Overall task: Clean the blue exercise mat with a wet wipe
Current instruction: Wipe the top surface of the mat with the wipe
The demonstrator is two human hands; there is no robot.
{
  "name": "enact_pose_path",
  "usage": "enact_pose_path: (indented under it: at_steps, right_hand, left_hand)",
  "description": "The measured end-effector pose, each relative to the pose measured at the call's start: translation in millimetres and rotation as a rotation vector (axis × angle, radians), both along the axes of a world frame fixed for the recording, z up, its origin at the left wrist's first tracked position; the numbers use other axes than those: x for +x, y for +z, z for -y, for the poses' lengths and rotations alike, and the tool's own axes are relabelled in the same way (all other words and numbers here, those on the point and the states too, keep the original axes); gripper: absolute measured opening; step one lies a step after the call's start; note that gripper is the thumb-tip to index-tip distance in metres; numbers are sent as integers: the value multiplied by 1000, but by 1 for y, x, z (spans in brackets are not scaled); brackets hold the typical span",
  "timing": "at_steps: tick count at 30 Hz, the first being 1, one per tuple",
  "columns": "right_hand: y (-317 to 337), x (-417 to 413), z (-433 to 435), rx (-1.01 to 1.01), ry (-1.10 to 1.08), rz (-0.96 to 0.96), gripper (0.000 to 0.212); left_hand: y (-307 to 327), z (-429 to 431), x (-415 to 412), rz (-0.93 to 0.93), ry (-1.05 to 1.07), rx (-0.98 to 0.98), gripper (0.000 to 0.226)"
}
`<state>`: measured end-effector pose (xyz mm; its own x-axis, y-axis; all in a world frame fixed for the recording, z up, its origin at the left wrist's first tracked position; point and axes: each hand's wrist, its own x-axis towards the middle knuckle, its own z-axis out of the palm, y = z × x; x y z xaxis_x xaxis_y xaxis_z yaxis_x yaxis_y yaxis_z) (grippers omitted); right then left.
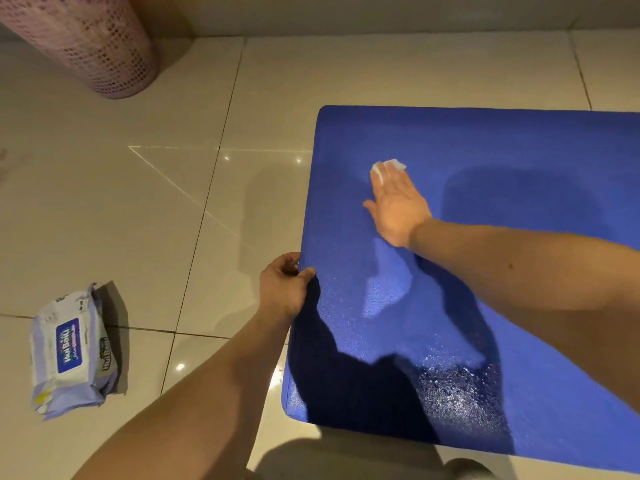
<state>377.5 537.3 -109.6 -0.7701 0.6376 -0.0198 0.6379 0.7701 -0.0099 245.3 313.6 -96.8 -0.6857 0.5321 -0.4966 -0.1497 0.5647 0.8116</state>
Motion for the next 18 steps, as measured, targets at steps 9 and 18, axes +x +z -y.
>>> enact_pose_path:
  at_steps: [9,18]
  right_hand:
    - [10,-56,83,23,315,10,61]
    - [6,-30,-17,23,-96,-22,51]
  left_hand:
    - [12,-46,-9,-161,-59,2,29]
    - [-3,-59,-17,0,46,49,16]
